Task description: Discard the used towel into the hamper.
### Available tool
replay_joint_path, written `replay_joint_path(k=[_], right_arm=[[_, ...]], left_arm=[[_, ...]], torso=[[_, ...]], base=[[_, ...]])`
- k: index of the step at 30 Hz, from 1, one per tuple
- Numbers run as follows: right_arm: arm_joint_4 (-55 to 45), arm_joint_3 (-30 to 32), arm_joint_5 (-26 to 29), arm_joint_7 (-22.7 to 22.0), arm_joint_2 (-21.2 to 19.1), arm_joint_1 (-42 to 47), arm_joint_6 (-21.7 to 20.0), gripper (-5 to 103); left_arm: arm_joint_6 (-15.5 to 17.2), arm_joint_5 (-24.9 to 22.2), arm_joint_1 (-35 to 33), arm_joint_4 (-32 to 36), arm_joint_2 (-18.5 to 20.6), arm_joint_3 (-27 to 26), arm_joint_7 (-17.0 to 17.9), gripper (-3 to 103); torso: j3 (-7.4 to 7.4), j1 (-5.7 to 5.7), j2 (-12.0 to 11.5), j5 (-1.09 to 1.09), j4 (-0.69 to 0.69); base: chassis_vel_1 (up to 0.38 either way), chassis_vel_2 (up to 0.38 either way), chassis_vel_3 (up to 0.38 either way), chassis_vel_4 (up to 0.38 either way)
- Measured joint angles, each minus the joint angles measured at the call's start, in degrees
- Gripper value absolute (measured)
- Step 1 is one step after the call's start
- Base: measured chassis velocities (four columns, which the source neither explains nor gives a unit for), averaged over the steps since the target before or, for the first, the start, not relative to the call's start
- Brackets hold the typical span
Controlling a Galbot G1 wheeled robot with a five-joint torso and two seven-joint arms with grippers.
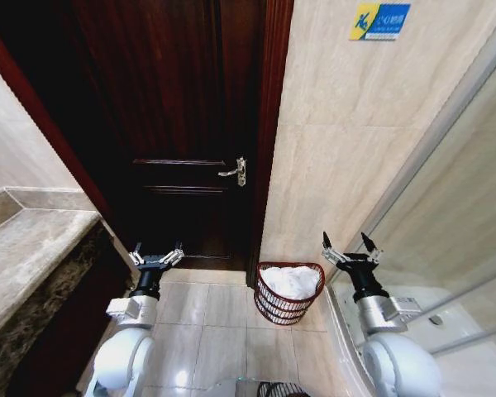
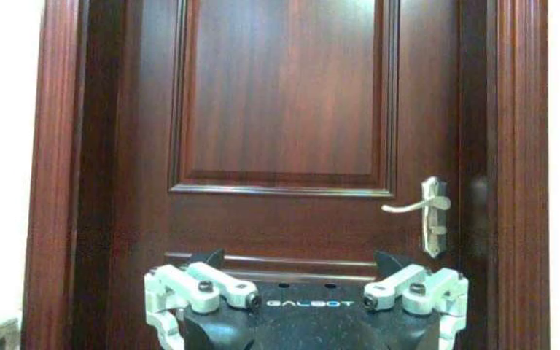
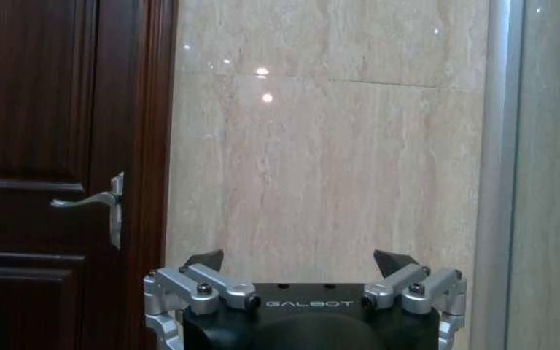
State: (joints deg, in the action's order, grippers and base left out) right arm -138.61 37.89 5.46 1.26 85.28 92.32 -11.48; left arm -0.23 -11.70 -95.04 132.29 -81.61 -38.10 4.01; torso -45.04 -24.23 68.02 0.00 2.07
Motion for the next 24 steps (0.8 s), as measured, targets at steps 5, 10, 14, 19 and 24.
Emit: replay_joint_path(k=[5, 10, 14, 19, 24], right_arm=[[0.00, 0.00, 0.00, 0.00, 0.00, 0.02, 0.01, 100], [0.00, 0.00, 0.00, 0.00, 0.00, 0.02, 0.02, 100], [0.00, 0.00, 0.00, 0.00, 0.00, 0.01, 0.03, 100], [0.00, 0.00, 0.00, 0.00, 0.00, 0.00, 0.04, 100], [0.00, 0.00, 0.00, 0.00, 0.00, 0.00, 0.04, 100]], left_arm=[[-0.02, 0.00, -0.02, 0.00, 0.00, 0.00, 0.00, 100], [-0.03, 0.00, -0.05, 0.00, 0.00, 0.00, 0.00, 100], [-0.04, 0.00, -0.03, 0.00, 0.00, 0.00, -0.01, 100], [-0.05, 0.00, 0.01, 0.00, 0.00, 0.00, -0.02, 100], [-0.05, 0.00, 0.00, 0.00, 0.00, 0.00, -0.02, 100]], torso=[[0.03, 0.05, 0.00, -0.01, 0.00], [0.04, 0.07, -0.01, 0.00, 0.00], [0.04, 0.06, -0.04, 0.00, 0.00], [0.03, 0.04, -0.06, 0.00, 0.00], [0.04, 0.04, -0.06, 0.00, 0.00]], base=[[0.104, -0.091, -0.099, 0.097], [0.112, -0.106, -0.115, 0.097], [0.077, -0.078, -0.076, 0.069], [0.057, -0.053, -0.061, 0.061], [0.067, -0.079, -0.072, 0.080]])
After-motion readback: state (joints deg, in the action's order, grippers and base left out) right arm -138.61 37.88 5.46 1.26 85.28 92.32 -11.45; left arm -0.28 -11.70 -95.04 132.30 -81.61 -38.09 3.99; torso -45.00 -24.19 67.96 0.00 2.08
